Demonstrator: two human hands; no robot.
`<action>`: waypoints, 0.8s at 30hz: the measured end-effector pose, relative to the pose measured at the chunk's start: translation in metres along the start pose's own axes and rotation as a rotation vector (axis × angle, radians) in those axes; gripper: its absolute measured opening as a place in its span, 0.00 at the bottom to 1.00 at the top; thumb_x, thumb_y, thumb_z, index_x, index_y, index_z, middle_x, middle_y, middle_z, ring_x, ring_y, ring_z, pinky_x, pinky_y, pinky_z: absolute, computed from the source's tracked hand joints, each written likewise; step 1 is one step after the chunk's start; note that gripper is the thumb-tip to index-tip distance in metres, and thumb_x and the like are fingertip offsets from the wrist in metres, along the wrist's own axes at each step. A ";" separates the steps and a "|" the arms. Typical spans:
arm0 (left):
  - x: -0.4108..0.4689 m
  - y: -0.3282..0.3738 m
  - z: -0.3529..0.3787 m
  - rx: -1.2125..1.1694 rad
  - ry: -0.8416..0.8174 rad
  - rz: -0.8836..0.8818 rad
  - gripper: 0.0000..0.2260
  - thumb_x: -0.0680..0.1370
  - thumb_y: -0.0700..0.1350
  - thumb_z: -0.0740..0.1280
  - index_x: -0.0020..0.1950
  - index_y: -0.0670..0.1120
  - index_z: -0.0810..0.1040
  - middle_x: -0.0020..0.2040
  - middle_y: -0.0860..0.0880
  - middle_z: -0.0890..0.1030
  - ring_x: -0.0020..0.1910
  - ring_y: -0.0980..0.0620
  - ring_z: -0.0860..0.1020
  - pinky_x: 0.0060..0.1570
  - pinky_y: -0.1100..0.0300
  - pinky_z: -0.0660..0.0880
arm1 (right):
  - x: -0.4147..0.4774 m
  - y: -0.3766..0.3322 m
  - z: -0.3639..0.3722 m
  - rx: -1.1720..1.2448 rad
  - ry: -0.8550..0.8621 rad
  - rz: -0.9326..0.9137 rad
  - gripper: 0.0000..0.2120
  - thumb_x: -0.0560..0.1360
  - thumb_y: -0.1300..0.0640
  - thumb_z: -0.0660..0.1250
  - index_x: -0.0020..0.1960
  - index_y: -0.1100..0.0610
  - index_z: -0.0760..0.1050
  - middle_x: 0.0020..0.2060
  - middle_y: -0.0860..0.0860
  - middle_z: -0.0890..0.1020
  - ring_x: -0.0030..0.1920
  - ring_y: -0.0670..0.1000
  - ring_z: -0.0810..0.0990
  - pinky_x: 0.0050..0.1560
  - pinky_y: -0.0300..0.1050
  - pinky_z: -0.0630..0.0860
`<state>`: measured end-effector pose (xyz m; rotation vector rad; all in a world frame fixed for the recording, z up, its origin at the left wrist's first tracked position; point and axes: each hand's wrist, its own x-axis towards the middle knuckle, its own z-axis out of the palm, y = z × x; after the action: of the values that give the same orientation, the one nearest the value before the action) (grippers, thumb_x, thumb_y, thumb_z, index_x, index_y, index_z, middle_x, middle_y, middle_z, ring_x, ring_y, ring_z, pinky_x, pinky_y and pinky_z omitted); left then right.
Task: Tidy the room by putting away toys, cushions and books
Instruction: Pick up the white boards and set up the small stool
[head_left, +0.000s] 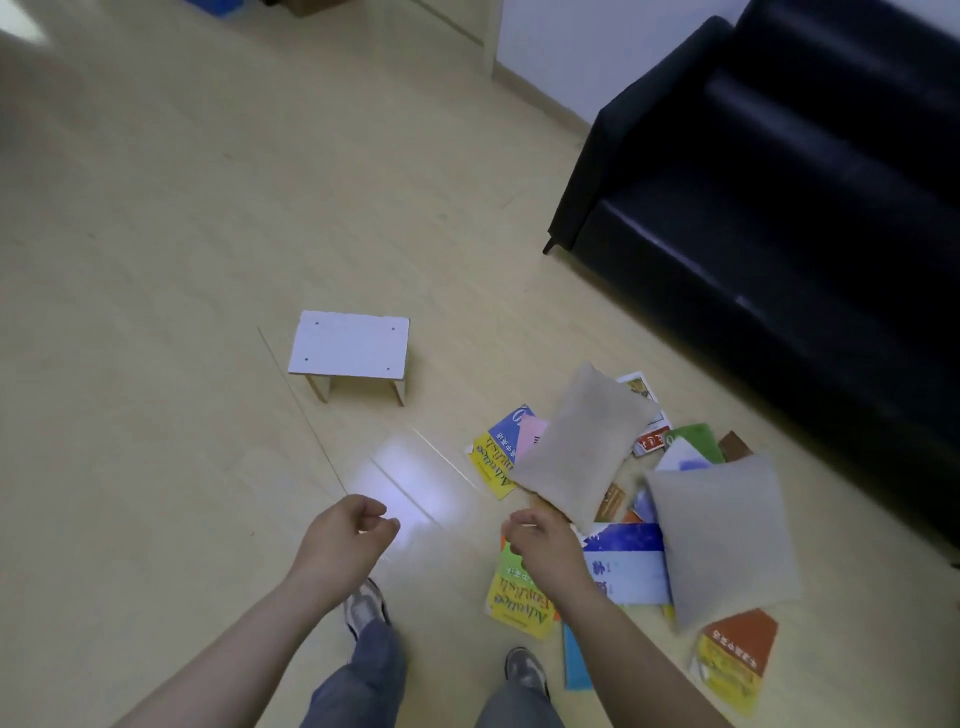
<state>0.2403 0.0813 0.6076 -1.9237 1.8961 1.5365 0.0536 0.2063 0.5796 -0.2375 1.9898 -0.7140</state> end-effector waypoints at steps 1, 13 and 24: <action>0.013 -0.003 -0.021 0.017 -0.018 0.014 0.09 0.76 0.46 0.68 0.55 0.46 0.77 0.45 0.55 0.80 0.47 0.54 0.76 0.39 0.70 0.66 | 0.003 -0.012 0.019 0.016 0.015 0.011 0.08 0.75 0.55 0.67 0.53 0.55 0.76 0.48 0.52 0.81 0.51 0.52 0.81 0.56 0.48 0.75; 0.120 -0.003 -0.159 0.102 -0.071 0.086 0.09 0.77 0.46 0.67 0.56 0.46 0.77 0.47 0.52 0.79 0.47 0.54 0.76 0.38 0.68 0.67 | 0.034 -0.109 0.132 0.098 0.093 0.077 0.09 0.71 0.51 0.68 0.50 0.52 0.77 0.46 0.51 0.82 0.49 0.53 0.81 0.53 0.49 0.76; 0.238 0.028 -0.247 0.163 -0.047 0.100 0.08 0.76 0.46 0.68 0.54 0.45 0.78 0.45 0.53 0.79 0.49 0.53 0.76 0.43 0.62 0.67 | 0.126 -0.196 0.198 0.186 0.108 0.110 0.07 0.74 0.53 0.68 0.50 0.54 0.77 0.51 0.53 0.82 0.52 0.54 0.81 0.52 0.49 0.76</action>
<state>0.3097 -0.2559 0.5998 -1.7362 2.0553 1.3886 0.1333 -0.0844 0.5288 0.0222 2.0056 -0.8500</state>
